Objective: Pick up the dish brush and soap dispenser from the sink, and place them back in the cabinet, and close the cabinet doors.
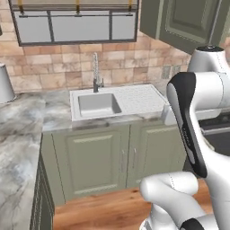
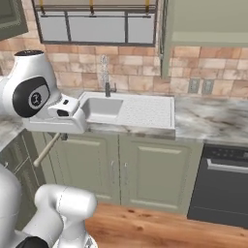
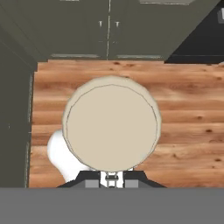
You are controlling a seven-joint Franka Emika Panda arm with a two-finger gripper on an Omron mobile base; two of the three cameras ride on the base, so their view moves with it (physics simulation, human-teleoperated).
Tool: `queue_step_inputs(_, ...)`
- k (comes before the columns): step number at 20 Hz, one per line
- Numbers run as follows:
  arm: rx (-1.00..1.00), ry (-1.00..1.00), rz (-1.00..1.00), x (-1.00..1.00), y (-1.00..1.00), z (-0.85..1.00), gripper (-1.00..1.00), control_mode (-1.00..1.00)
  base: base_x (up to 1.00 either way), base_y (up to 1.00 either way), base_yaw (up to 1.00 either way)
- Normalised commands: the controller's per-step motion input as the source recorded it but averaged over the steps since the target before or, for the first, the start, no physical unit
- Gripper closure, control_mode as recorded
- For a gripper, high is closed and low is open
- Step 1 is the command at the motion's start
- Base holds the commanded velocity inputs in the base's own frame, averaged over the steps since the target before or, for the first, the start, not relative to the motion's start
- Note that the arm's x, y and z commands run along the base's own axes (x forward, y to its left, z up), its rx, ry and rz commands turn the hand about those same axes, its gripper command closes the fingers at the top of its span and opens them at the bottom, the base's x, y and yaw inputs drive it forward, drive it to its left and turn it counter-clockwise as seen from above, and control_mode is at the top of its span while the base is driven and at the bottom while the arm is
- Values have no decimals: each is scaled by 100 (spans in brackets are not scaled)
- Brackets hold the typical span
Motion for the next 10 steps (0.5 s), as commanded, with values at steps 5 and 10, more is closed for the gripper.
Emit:
queue_step_inputs(5, 0, 0, 0, 0, 0, 0, 100, 100, -14, -62, -1)
queue_step_inputs(10, 0, 0, 0, 0, 0, 0, 100, 100, -14, -67, 0)
